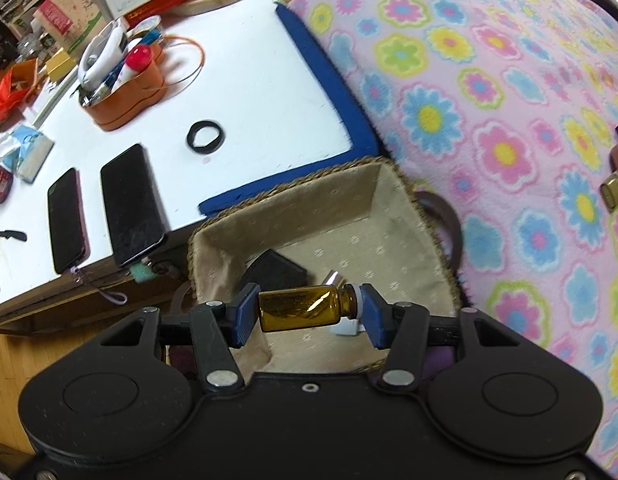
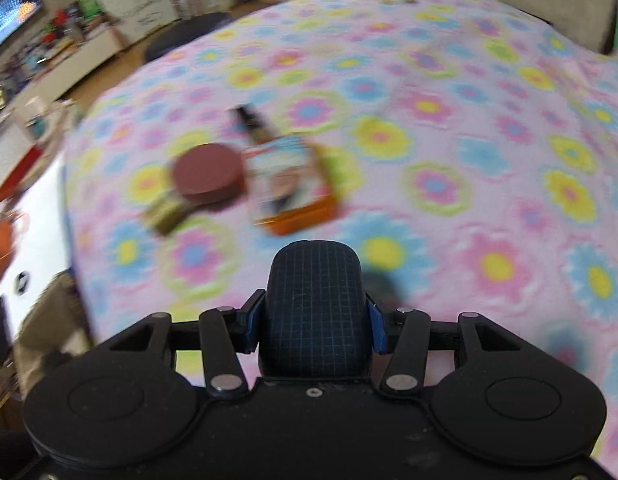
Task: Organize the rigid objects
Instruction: 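Carry the bottle in the left tool and case in the right tool to the basket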
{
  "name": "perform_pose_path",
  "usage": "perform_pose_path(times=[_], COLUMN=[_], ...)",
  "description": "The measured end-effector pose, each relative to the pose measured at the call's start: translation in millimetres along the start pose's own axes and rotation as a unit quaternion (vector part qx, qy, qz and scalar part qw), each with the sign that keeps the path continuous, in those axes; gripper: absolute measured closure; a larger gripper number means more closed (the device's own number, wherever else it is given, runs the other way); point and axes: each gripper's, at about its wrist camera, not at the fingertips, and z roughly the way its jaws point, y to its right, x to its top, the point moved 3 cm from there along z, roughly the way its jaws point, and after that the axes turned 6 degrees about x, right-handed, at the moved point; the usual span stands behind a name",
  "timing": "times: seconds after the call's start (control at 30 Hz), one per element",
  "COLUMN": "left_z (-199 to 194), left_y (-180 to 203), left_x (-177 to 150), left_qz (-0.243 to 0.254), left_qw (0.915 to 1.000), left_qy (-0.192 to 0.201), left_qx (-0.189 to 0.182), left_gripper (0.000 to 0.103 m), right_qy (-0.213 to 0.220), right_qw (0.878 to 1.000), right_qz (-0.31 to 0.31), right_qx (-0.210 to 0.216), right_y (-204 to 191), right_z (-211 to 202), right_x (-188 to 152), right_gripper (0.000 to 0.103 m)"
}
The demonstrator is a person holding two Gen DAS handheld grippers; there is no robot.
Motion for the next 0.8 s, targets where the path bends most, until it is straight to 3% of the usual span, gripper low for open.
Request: perform_pose_path(times=[0.2,0.37,0.57,0.8], left_z=[9,12,19,25], left_y=[-10,-14,-19,-25], left_x=[-4,-3,-1,1], left_qz=[-0.012,-0.023,-0.04,-0.06], left_qw=[0.9997,0.9994,0.9983,0.9965], left_qy=[-0.019,-0.023,-0.039,-0.057], left_qx=[0.005,0.016,0.018,0.013], left_gripper=[0.052,0.052,0.052,0.052], right_qy=[-0.021,-0.037,-0.055,-0.067], right_qw=[0.993,0.982,0.974,0.967], right_qz=[-0.069,-0.118,-0.17,-0.21], right_qx=[0.095,0.14,0.14,0.128], right_y=[-105,-185,-246,-273], right_z=[18,44,68,87], right_x=[-6,-9,-18,-24], right_gripper=[0.053,0.053,0.053,0.053])
